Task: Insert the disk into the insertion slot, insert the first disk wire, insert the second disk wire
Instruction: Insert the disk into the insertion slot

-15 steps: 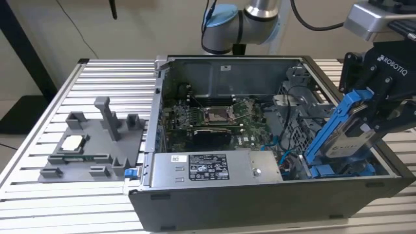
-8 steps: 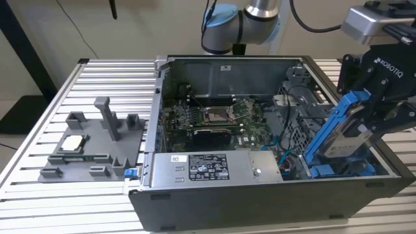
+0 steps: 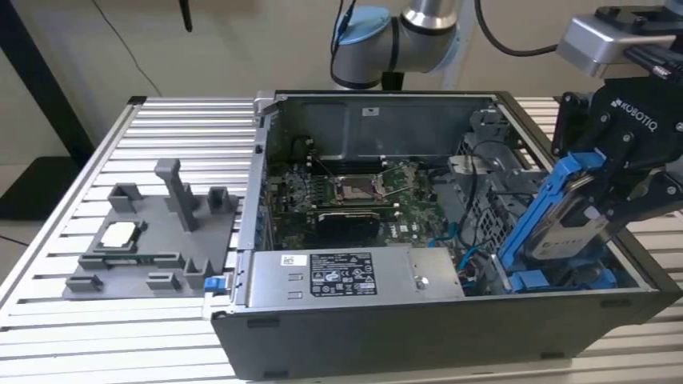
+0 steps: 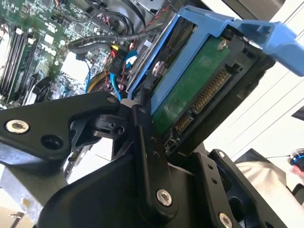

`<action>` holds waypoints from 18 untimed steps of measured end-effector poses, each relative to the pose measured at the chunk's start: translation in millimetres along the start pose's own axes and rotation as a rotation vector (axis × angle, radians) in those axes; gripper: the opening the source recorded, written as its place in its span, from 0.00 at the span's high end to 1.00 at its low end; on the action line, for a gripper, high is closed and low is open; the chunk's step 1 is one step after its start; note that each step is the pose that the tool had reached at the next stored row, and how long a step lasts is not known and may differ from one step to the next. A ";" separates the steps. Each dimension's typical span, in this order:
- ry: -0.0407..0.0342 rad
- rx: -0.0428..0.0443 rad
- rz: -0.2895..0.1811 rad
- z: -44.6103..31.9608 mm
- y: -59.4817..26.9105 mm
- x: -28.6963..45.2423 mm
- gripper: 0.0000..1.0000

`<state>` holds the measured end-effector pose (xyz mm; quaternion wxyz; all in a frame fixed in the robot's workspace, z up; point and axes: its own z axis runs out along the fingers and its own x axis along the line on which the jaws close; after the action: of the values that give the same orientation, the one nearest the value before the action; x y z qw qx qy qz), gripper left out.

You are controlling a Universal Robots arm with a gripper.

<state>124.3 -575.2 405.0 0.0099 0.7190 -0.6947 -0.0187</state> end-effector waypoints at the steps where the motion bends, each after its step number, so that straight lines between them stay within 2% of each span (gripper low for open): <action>1: -0.0004 -0.0009 0.000 -0.1 0.0 0.6 0.67; 7: -0.0009 -0.0164 0.001 -3.8 0.1 2.2 0.67; 12: -0.0012 -0.0397 0.003 -3.7 -0.4 2.3 0.67; 18: -0.0036 -0.0508 0.004 -0.1 -8.1 2.8 0.67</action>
<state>132.5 -577.7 404.7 0.0269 0.7172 -0.6953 -0.0377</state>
